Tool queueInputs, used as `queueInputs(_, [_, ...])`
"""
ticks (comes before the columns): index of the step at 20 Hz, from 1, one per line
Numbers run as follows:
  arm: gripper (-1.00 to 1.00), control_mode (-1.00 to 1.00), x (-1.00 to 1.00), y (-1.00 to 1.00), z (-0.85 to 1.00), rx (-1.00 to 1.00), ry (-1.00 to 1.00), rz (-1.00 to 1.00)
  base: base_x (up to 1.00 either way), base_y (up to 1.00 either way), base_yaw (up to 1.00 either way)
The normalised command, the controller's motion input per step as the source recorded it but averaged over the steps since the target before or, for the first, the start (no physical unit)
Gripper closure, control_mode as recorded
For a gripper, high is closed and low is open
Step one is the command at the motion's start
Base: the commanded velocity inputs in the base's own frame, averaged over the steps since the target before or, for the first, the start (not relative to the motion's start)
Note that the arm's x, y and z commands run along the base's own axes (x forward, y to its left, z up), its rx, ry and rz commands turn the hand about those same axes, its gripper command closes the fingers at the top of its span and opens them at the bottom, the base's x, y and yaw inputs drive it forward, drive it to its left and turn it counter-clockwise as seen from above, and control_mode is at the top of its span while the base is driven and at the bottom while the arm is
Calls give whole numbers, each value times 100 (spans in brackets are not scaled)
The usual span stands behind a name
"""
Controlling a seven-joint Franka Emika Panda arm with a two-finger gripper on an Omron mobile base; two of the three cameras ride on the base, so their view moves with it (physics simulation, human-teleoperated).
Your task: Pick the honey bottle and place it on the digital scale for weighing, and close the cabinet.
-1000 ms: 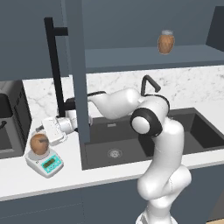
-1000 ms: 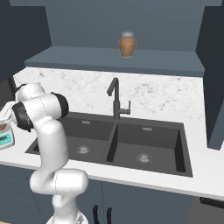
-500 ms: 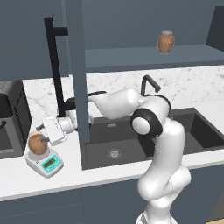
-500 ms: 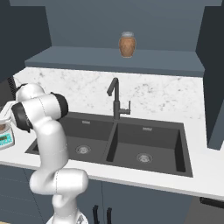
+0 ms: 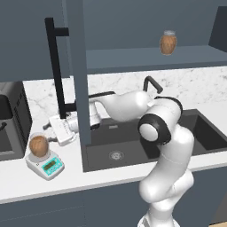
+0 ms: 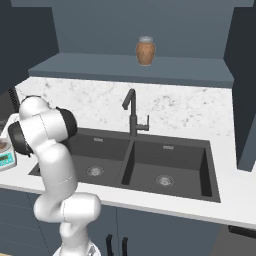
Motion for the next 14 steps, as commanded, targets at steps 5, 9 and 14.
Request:
queueInputs(5, [-100,-100,-23,-83,31,4,-18,-1,0,0,0])
queueInputs(9, [-100,-100,-15,-98,39,0,-43,-9,0,0,0])
queueInputs(14, [-100,-100,-7,-86,27,0,-64,-6,0,0,0])
